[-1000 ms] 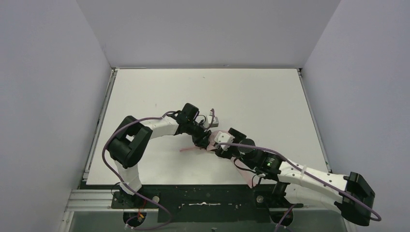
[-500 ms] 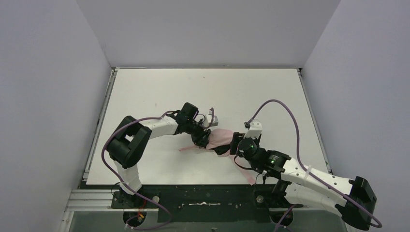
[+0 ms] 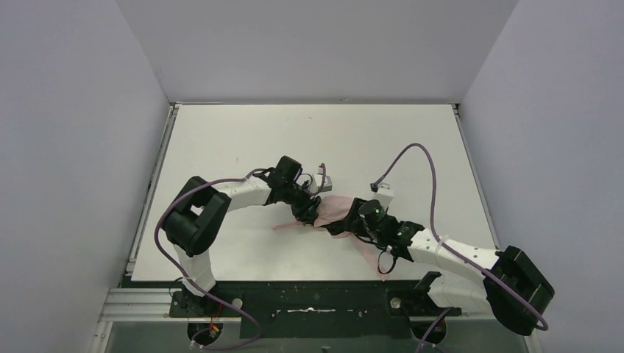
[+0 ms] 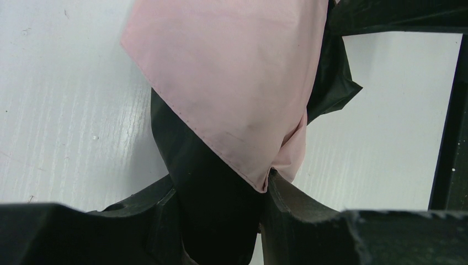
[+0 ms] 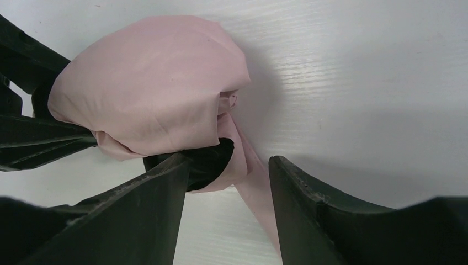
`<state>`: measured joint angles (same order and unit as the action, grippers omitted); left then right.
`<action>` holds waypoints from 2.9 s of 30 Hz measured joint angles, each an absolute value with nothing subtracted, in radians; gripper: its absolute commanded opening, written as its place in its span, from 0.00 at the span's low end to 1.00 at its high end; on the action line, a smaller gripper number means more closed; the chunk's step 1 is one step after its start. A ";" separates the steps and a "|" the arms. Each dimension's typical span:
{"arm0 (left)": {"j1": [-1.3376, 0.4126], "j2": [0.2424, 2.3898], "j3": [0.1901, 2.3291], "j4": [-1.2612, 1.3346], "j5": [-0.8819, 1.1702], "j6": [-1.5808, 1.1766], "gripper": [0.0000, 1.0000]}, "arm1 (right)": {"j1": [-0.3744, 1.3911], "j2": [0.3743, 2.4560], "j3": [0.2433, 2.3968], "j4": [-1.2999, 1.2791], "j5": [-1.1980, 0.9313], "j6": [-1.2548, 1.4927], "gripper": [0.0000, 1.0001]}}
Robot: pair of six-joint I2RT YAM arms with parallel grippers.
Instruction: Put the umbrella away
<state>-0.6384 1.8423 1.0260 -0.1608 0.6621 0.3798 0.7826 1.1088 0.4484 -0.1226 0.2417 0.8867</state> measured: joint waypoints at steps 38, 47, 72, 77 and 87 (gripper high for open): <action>-0.643 1.842 1.027 -0.142 0.591 0.272 0.00 | 1.071 1.332 0.499 0.085 -0.125 0.616 0.00; -0.643 1.842 1.026 -0.142 0.589 0.278 0.00 | 1.135 1.436 0.550 0.150 -0.088 0.532 0.00; -0.769 1.755 0.856 0.144 0.348 0.400 0.00 | 1.136 0.915 0.388 0.017 0.166 0.488 0.07; -0.832 1.736 0.788 0.261 0.258 0.466 0.00 | 1.134 0.847 0.392 -0.043 0.150 0.469 0.26; -0.876 1.734 0.700 0.446 0.096 0.543 0.00 | 1.134 0.664 0.519 -0.359 0.273 0.500 0.46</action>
